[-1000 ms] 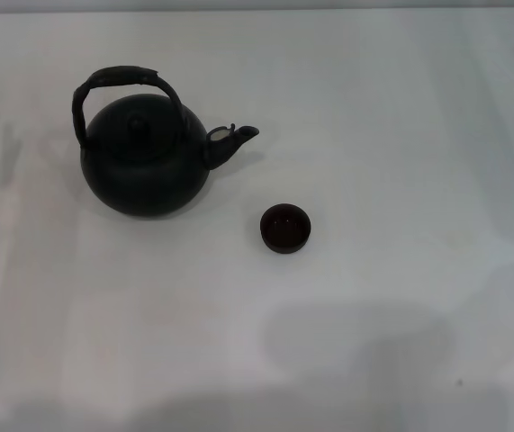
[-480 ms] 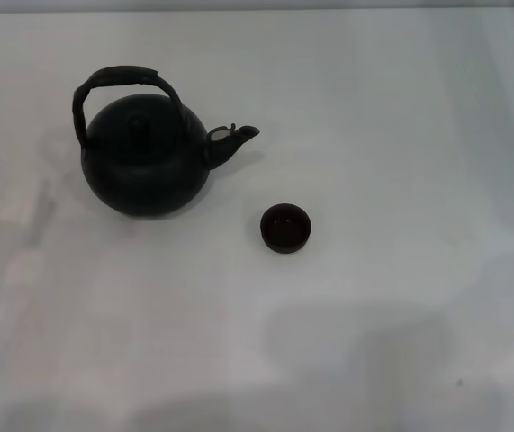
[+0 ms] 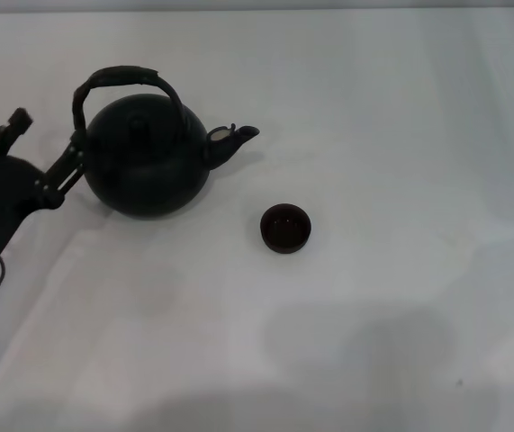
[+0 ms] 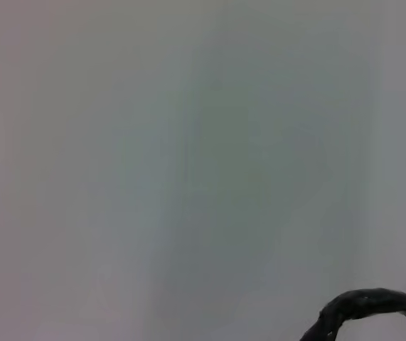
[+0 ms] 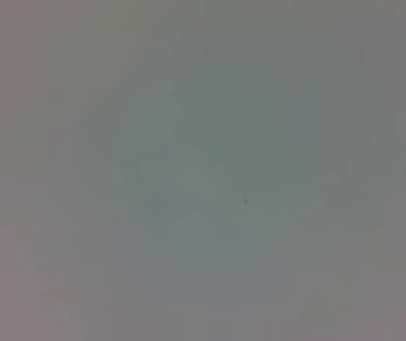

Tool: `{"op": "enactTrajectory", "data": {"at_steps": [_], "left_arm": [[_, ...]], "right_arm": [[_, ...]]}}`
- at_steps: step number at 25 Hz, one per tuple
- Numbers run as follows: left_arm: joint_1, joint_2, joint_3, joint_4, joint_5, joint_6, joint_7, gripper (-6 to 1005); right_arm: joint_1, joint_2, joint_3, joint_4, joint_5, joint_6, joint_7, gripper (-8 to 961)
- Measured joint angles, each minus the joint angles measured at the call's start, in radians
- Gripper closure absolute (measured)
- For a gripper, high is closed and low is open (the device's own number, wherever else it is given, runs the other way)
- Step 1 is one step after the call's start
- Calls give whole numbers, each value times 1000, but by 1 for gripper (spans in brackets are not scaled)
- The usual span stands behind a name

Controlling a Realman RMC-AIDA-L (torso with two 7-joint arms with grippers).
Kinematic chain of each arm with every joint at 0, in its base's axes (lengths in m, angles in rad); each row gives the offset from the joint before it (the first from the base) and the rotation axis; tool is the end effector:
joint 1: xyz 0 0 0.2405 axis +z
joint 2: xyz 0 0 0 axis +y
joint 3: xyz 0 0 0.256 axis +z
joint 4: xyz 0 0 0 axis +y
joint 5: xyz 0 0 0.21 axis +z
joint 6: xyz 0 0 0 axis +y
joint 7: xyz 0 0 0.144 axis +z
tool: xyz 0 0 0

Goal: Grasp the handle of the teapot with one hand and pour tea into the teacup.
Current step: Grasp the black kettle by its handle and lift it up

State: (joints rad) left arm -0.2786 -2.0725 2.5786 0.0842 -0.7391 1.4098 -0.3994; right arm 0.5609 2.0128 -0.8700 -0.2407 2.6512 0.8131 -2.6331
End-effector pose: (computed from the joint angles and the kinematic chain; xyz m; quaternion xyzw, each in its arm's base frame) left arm -0.3387 0.2501 -0.0374 -0.7626 -0.2470 -0.3560 0.4803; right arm 0.3500 0.4047 0.0732 -0.6288 0.3220 0.2934 0.6440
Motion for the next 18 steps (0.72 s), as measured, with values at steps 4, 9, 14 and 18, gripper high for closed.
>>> {"op": "enactTrajectory", "data": {"at_steps": [4,9,14,18], "left_arm": [[-25,-2,-6,-15,-3,-22,3,157],[-34,-5,-9,-12,-4,-55,5,158],[-38,-6,-12,-4,-8,-79,6,158],[-41,-8,-13,-1,-11,-93,6,159]], "right_arm": [[-4,2,0,1,0,6,2,115],[-4,3,0,4,0,10,3,115],[-6,4,-2,4,-2,15,5,115],[-8,4,-1,3,-3,28,5,115]]}}
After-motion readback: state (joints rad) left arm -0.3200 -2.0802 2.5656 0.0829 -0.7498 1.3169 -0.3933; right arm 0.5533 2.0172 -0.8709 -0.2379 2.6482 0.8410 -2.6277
